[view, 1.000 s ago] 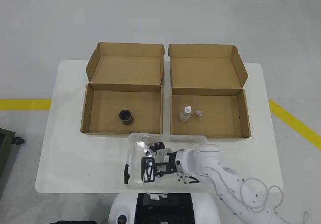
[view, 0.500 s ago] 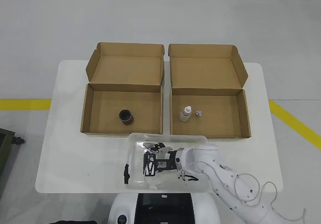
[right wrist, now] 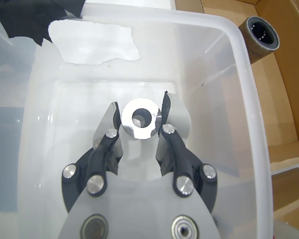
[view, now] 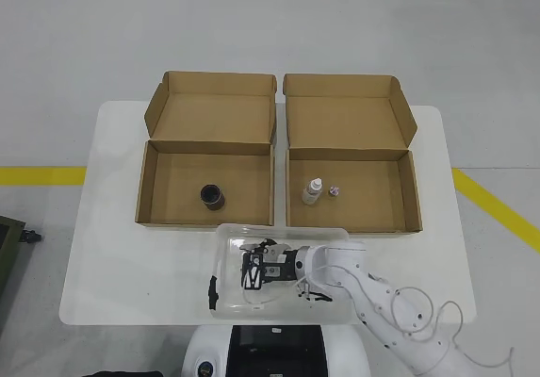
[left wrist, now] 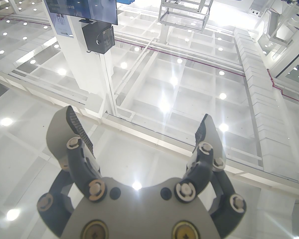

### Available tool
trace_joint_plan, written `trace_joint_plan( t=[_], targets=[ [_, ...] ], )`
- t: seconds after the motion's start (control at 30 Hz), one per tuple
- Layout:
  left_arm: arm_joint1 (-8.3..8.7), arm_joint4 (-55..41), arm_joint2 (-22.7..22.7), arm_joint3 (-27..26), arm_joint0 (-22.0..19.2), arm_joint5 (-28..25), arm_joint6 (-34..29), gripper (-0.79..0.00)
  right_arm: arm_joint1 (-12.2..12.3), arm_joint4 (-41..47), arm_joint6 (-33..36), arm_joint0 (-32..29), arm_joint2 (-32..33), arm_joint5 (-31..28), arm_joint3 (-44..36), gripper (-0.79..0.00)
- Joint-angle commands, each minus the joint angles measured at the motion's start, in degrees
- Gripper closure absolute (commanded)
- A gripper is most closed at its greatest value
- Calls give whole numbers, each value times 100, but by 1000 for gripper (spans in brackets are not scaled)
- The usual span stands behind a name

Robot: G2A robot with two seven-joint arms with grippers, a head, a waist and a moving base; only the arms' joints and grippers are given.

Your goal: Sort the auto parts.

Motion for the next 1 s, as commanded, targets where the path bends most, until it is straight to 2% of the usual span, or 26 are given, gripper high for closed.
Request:
trace_joint_plan(
  t=[0.0,0.03,0.07,0.1,0.13,0.5,0.97],
  targets=[
    [0,0,0,0,0,0,0,-785,2,33,1,-1,0,-20,4,-259],
    [0,0,0,0,0,0,0,-785,5,65,-10,-4,4,-46,-16,-203],
    [0,0,0,0,0,0,0,-785,9,103,-16,-14,20,-64,-45,-58],
    [0,0,0,0,0,0,0,-785,17,116,-4,-25,35,-89,-90,-9],
    [0,0,0,0,0,0,0,-785,25,136,7,-43,55,-109,-137,0],
    [0,0,0,0,0,0,0,-785,180,602,116,-407,572,-348,-1049,0],
    [0,0,0,0,0,0,0,-785,292,1897,-133,-593,1248,-334,-2223,0]
  ],
)
